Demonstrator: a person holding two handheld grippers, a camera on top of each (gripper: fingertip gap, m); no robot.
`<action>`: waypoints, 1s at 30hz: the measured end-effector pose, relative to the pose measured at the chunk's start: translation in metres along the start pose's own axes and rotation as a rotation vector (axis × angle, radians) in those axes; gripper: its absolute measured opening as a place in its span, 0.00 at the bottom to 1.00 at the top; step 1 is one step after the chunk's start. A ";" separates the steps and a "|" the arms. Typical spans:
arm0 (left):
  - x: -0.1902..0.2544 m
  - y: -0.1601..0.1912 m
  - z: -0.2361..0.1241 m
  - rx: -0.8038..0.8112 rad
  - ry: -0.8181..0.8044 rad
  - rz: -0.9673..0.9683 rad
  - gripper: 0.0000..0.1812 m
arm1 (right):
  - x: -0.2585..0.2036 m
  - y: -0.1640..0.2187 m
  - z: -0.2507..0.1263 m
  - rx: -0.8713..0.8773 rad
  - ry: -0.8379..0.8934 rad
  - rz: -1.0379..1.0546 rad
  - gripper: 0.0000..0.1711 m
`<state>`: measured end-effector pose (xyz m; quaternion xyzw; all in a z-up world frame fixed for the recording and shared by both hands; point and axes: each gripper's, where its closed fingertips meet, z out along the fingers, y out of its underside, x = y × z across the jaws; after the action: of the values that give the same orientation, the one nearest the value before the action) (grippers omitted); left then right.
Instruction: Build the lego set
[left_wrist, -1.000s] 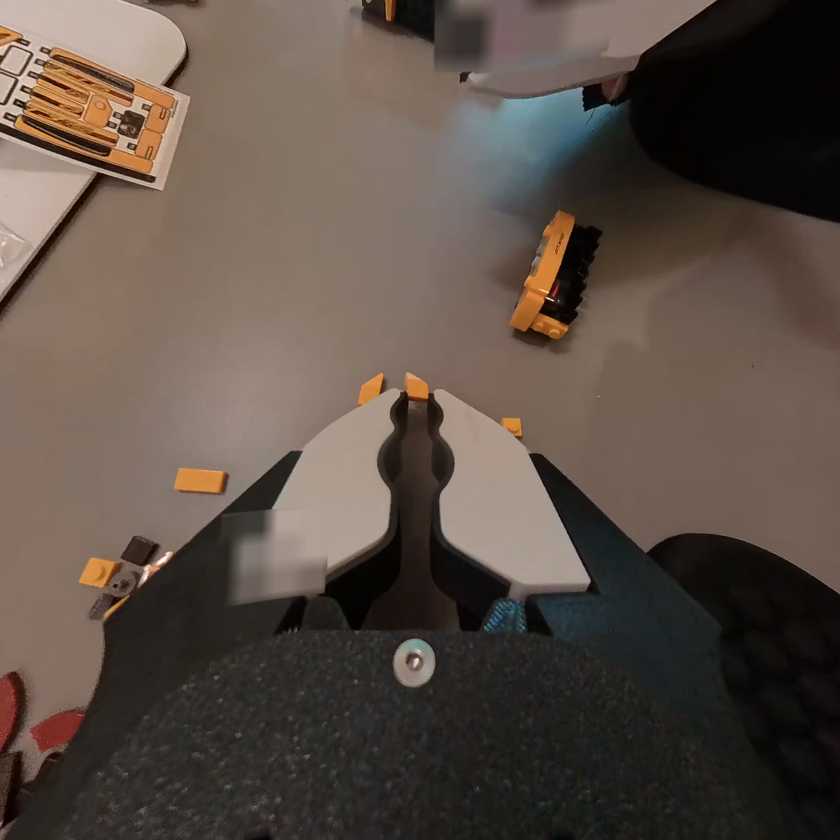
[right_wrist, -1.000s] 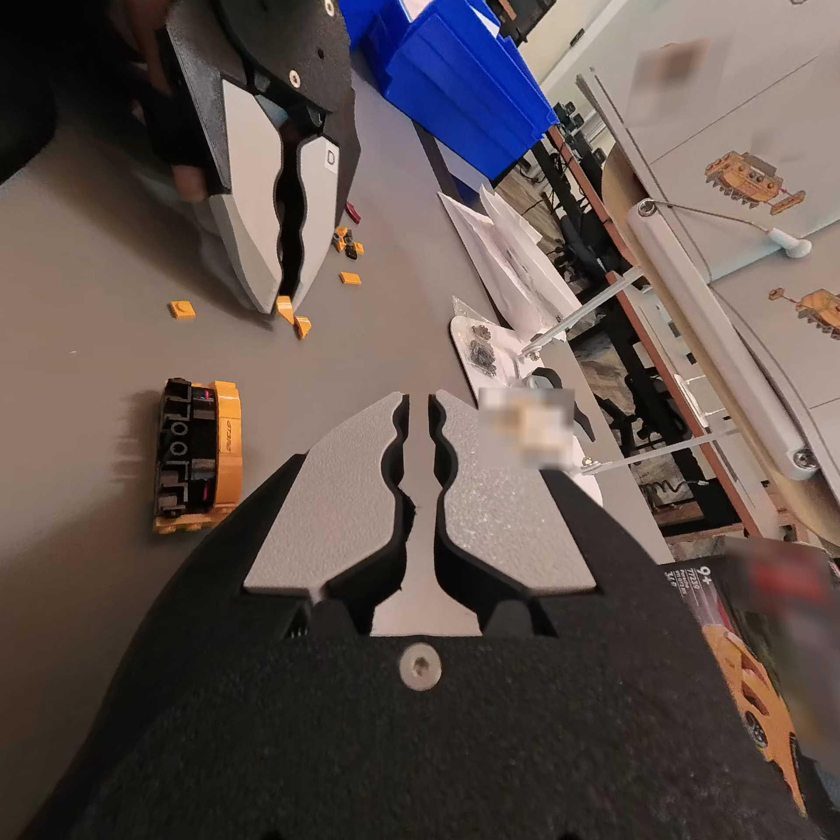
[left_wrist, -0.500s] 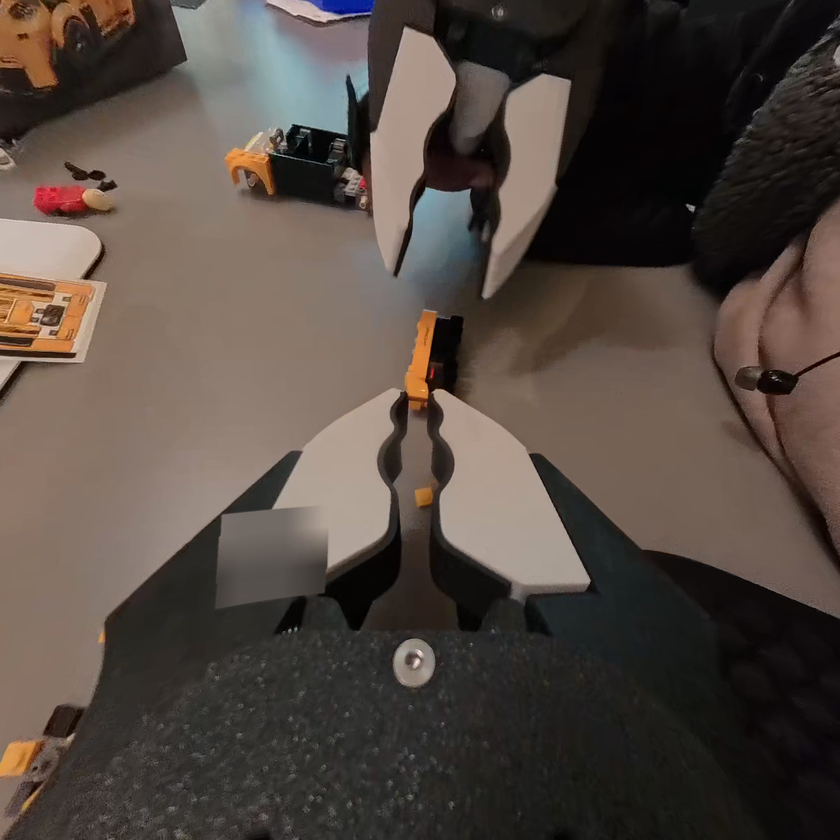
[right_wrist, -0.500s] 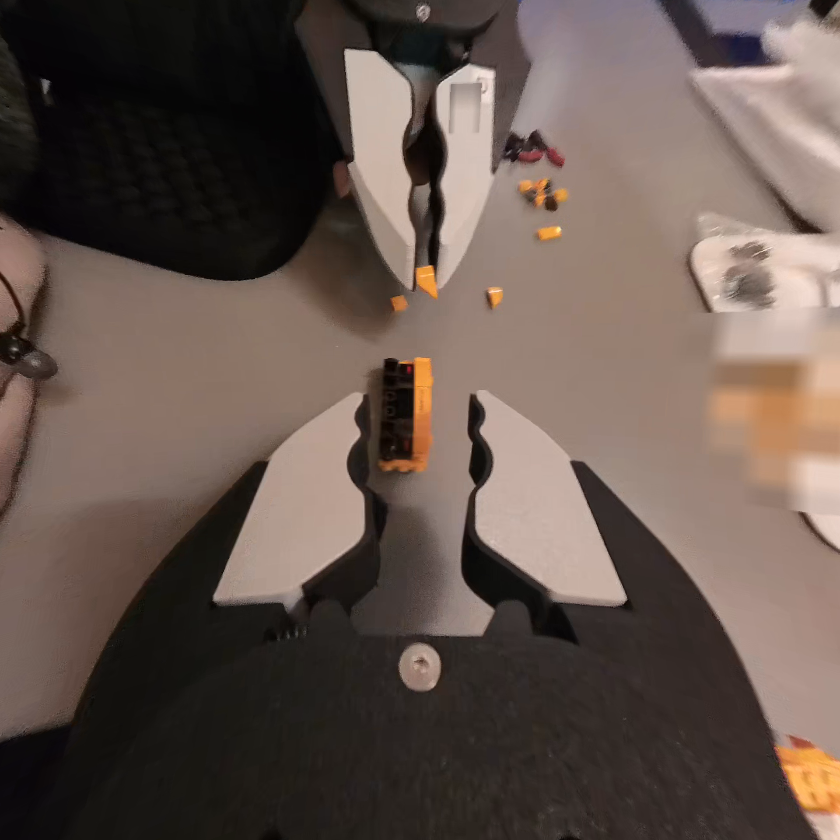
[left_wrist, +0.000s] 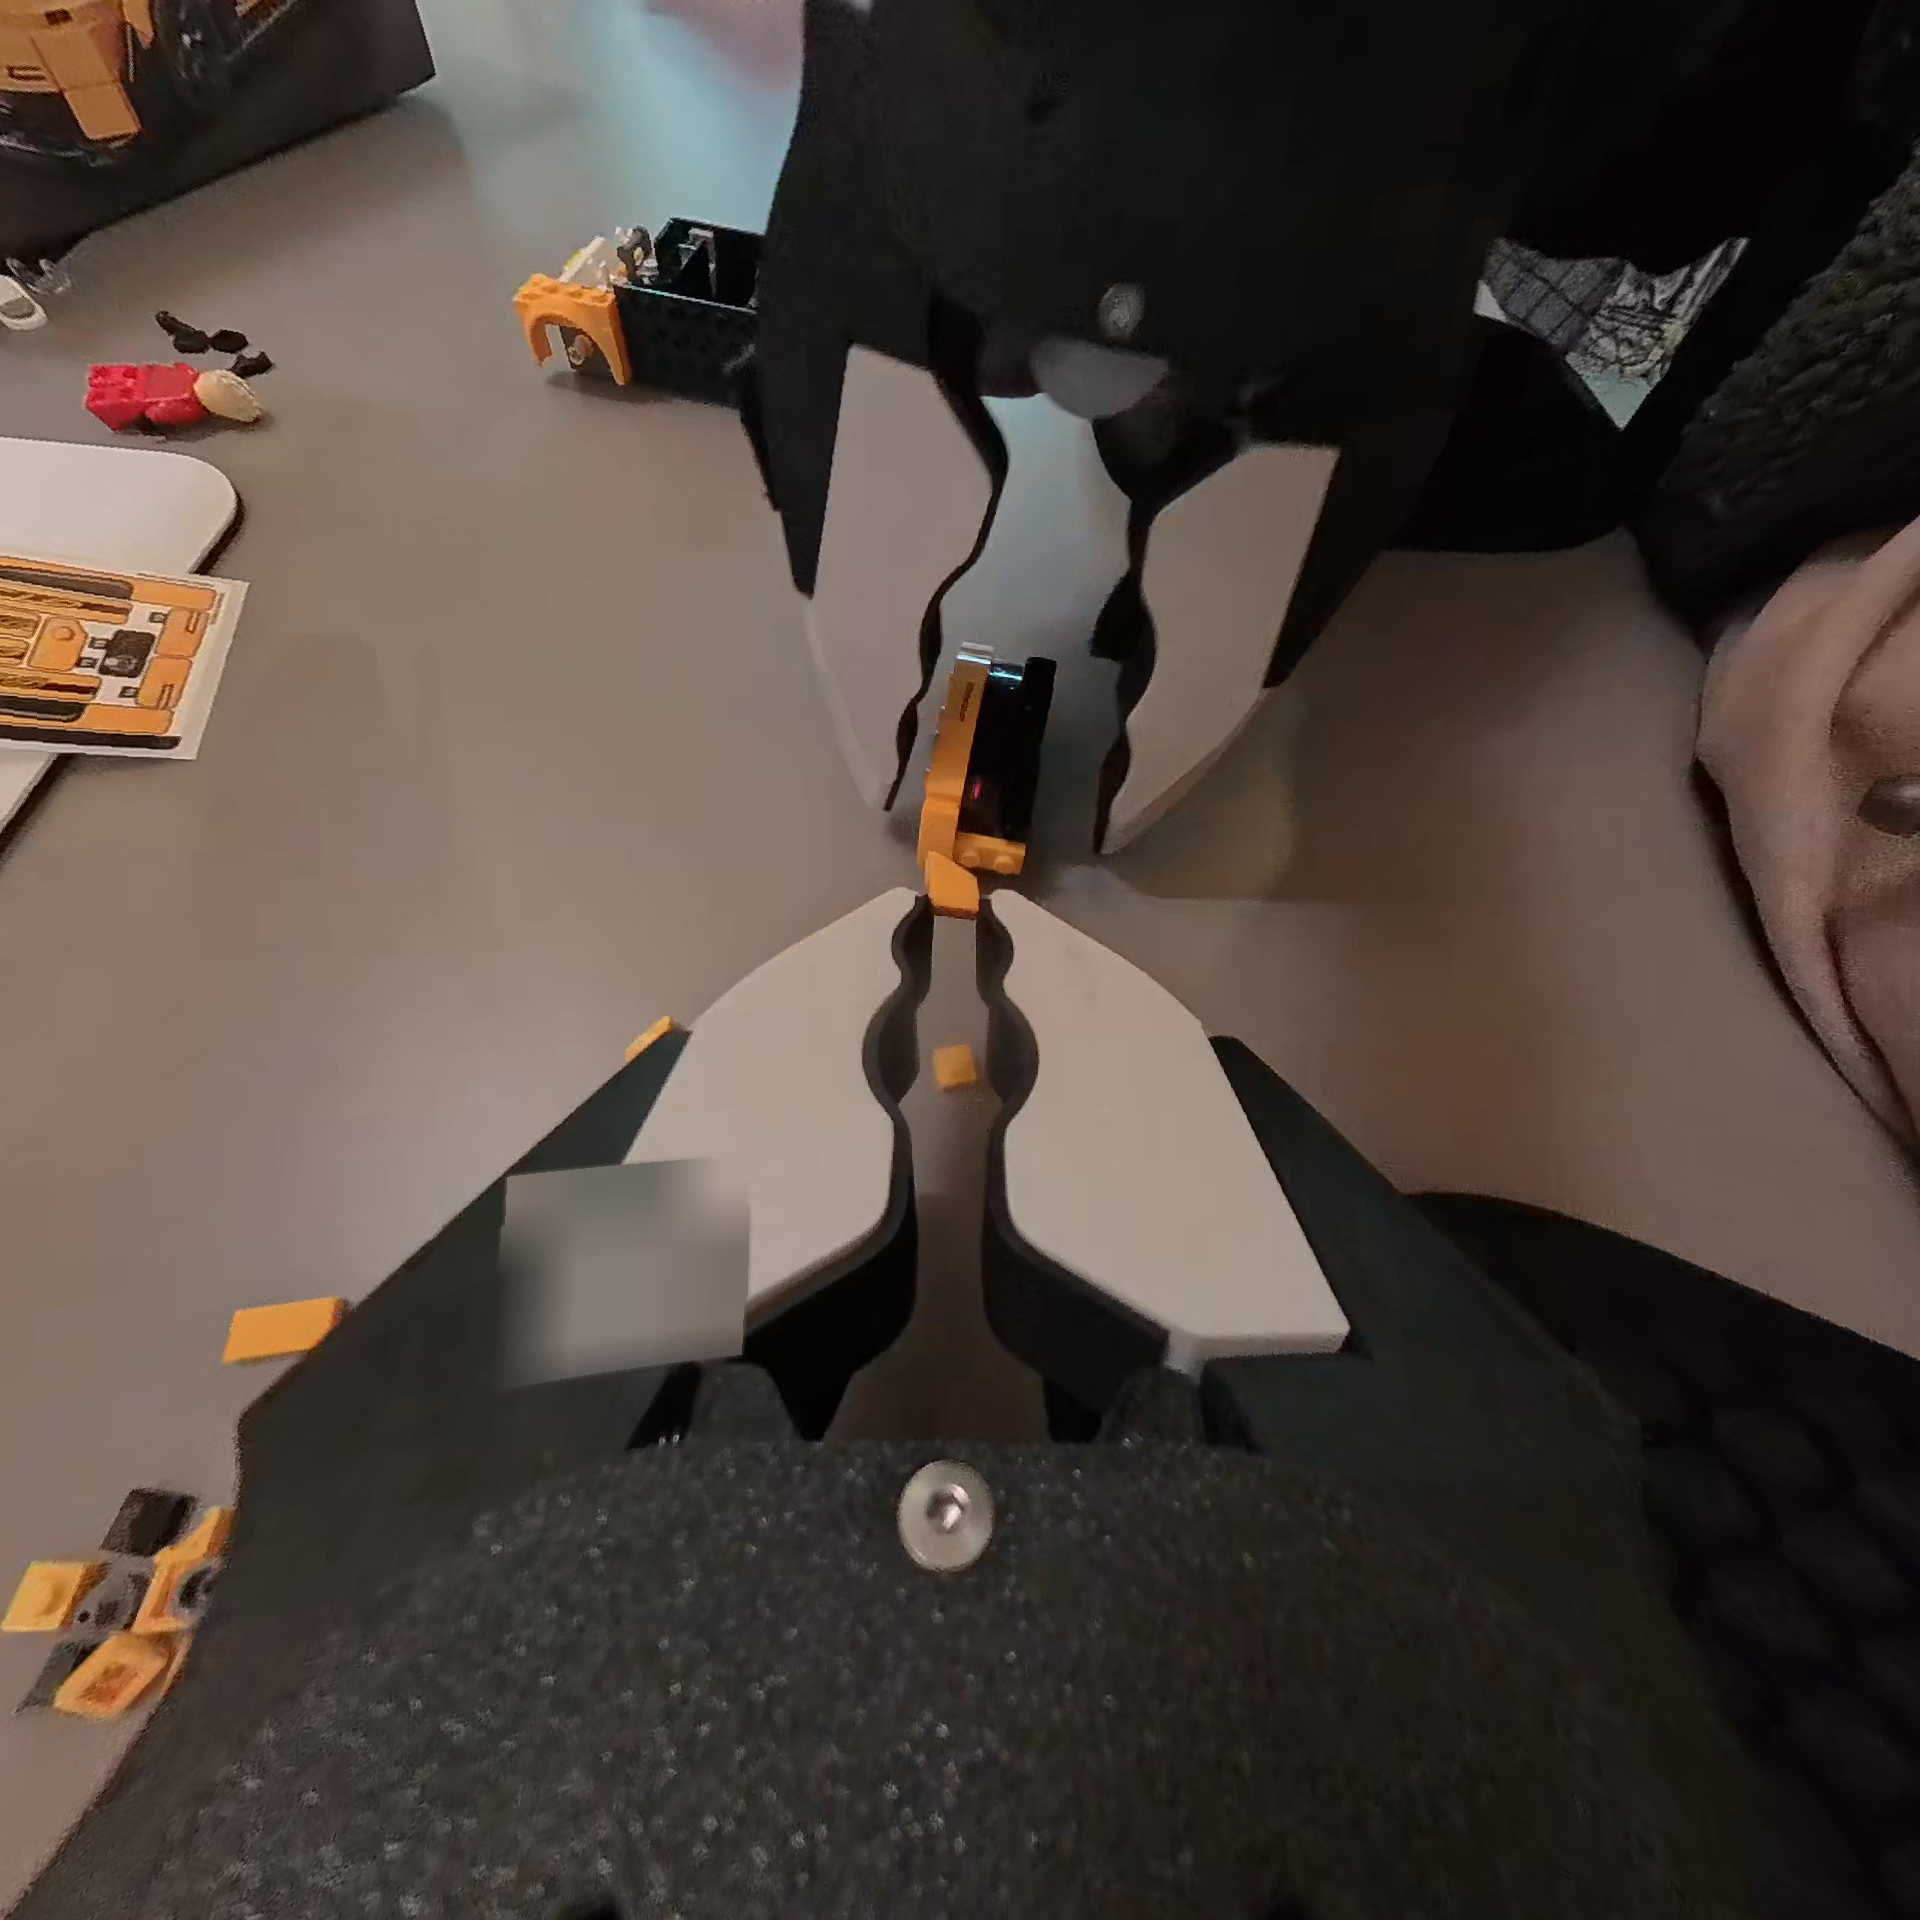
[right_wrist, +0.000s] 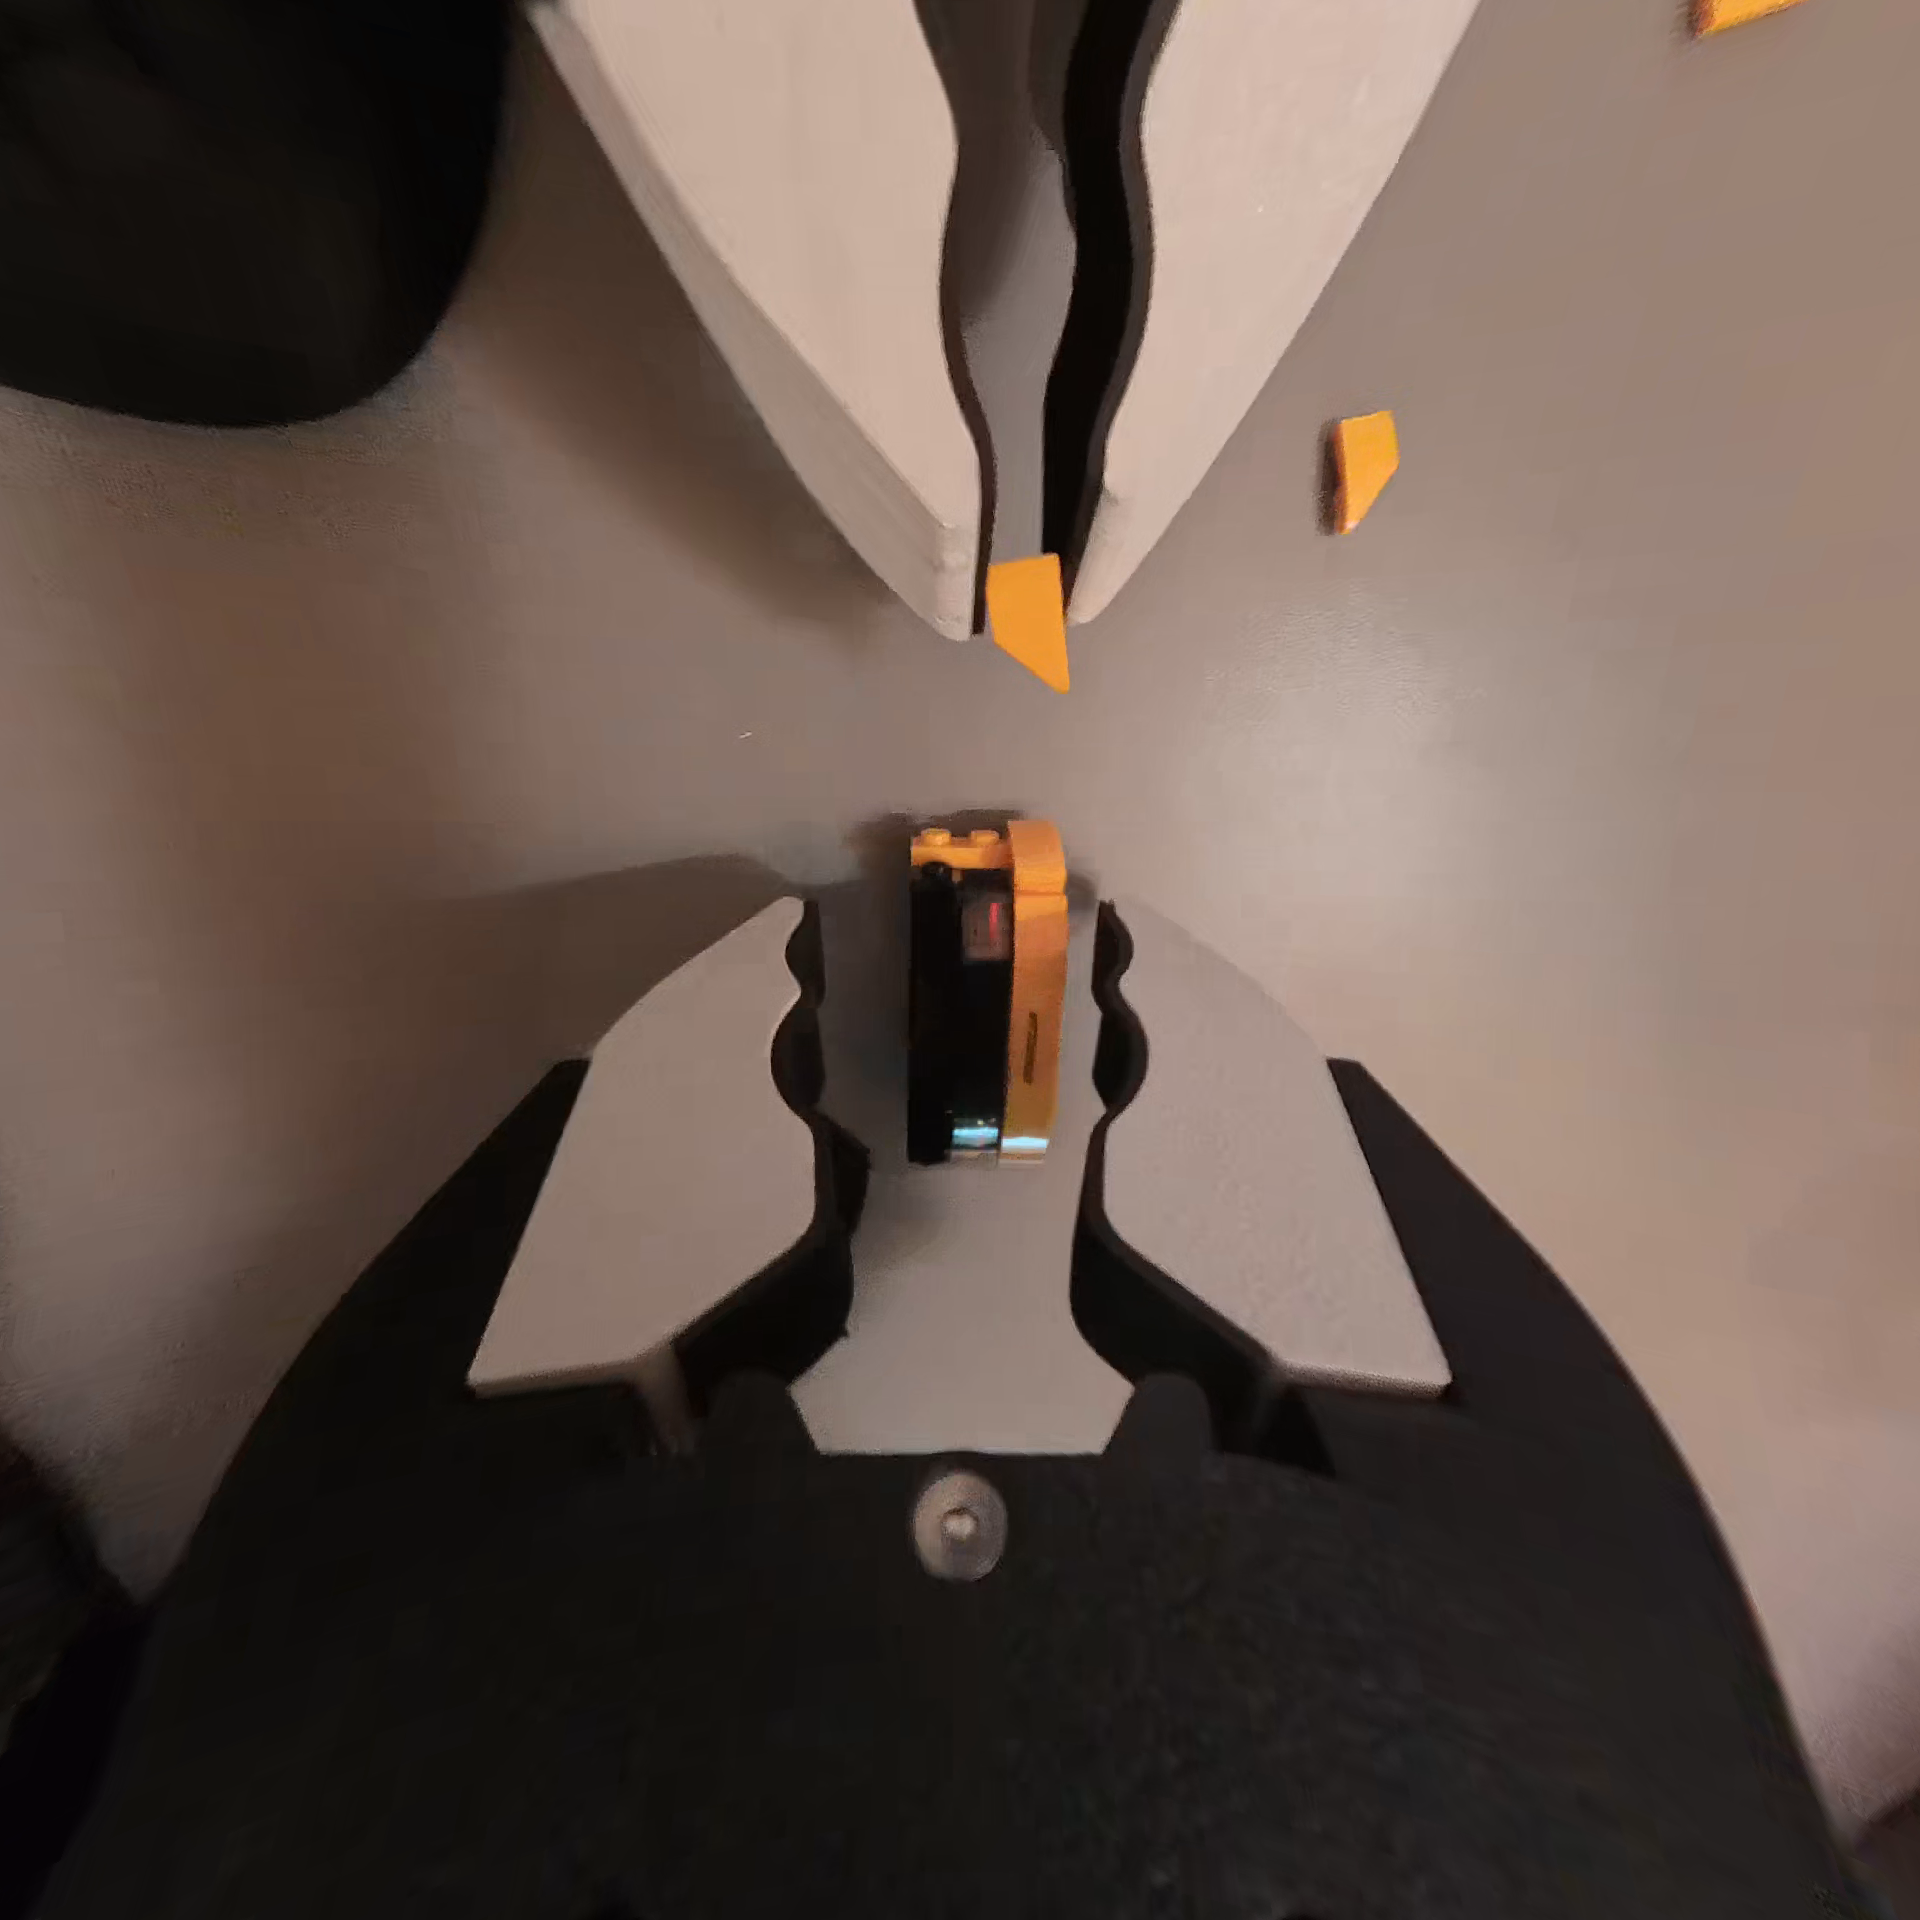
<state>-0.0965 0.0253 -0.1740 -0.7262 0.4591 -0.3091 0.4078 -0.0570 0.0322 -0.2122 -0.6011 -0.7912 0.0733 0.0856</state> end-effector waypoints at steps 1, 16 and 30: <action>0.001 0.001 -0.003 0.003 0.006 0.002 0.04 | -0.001 0.000 0.002 -0.026 -0.016 0.001 0.28; 0.037 -0.062 -0.021 0.346 0.113 0.035 0.04 | -0.010 -0.047 -0.077 1.103 -0.005 -0.015 0.17; 0.037 -0.061 -0.011 0.292 0.093 0.007 0.04 | -0.015 -0.046 -0.085 1.142 0.027 -0.063 0.17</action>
<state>-0.0656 0.0033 -0.1125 -0.6426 0.4302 -0.4042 0.4884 -0.0779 0.0068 -0.1202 -0.4366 -0.6425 0.4788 0.4091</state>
